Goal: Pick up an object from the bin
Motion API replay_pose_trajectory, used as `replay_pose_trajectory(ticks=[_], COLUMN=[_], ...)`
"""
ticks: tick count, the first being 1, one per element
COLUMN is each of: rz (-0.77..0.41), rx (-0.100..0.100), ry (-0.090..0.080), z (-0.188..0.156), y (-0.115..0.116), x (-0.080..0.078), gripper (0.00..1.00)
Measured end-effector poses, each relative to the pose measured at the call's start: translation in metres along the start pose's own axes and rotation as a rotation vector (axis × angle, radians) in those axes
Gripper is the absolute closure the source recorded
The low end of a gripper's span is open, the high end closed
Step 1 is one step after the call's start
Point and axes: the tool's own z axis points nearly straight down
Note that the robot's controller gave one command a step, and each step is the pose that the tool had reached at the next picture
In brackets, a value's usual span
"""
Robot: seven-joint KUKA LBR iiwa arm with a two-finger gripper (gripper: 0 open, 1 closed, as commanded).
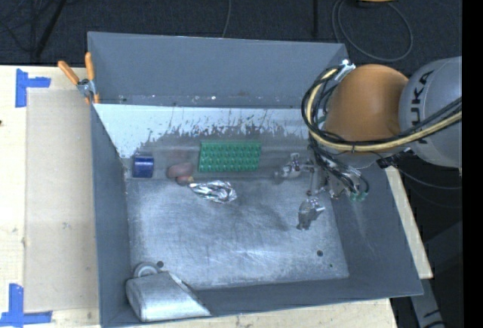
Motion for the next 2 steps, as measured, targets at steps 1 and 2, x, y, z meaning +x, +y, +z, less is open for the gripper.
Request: replay_pose_trajectory(ticks=[1,2], rz=[-0.132,-0.021], rx=[-0.003,-0.005], ry=[-0.006,-0.001], z=[-0.041,-0.020], y=[0.055,0.108], x=[-0.046,-0.068], gripper=[0.00,0.00])
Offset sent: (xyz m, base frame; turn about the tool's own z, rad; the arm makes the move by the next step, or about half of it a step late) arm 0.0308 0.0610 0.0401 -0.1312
